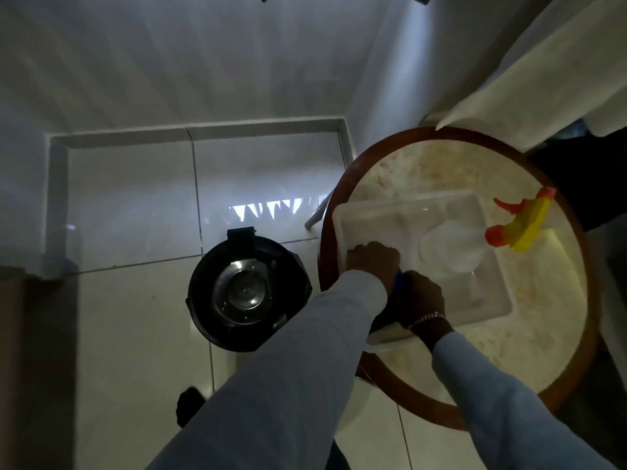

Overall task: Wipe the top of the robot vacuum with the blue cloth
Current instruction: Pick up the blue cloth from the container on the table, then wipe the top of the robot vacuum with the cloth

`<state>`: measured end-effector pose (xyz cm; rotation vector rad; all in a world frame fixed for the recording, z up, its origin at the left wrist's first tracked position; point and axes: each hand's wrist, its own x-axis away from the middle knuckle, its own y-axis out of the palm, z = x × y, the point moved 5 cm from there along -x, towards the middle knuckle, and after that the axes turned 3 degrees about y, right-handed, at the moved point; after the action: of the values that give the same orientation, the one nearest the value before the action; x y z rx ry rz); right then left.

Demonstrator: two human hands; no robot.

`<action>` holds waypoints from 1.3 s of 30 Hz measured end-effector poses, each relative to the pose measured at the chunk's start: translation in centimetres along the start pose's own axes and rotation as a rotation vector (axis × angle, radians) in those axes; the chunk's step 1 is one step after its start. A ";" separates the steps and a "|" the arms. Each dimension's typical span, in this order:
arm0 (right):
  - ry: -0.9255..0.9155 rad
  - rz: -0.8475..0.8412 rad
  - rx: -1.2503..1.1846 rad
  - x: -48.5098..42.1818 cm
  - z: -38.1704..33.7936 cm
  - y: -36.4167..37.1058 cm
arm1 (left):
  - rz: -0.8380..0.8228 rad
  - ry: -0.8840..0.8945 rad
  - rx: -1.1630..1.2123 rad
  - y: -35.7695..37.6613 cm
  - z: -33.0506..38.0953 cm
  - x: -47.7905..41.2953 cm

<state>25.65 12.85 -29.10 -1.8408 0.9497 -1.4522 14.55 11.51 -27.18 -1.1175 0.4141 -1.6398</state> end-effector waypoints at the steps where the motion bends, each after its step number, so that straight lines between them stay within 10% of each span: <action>1: 0.006 0.006 -0.016 0.2 0.0 -0.5 | 0.001 0.007 0.070 -0.2 0.0 0.1; 11: -0.278 0.044 -0.762 7.3 -5.7 -5.6 | 0.263 0.079 0.805 -5.5 -5.0 7.0; 17: -0.324 -0.161 -1.214 8.1 -11.7 4.0 | 0.559 -0.118 1.100 -3.9 -15.8 11.6; 22: -0.102 -0.106 -1.041 5.1 -13.8 14.2 | 0.707 -0.182 0.737 1.9 -24.2 13.9; 29: -0.538 0.333 -0.578 -0.7 -16.2 18.3 | 0.245 -0.130 0.122 10.4 -34.3 12.1; 39: -0.821 0.065 -0.102 -0.8 -14.3 26.9 | 0.122 0.069 -0.253 13.0 -36.9 9.0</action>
<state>7.13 -1.96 -48.20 -2.1663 0.6482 -0.4980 -8.60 -10.91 -51.10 -1.1990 0.7370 -1.5509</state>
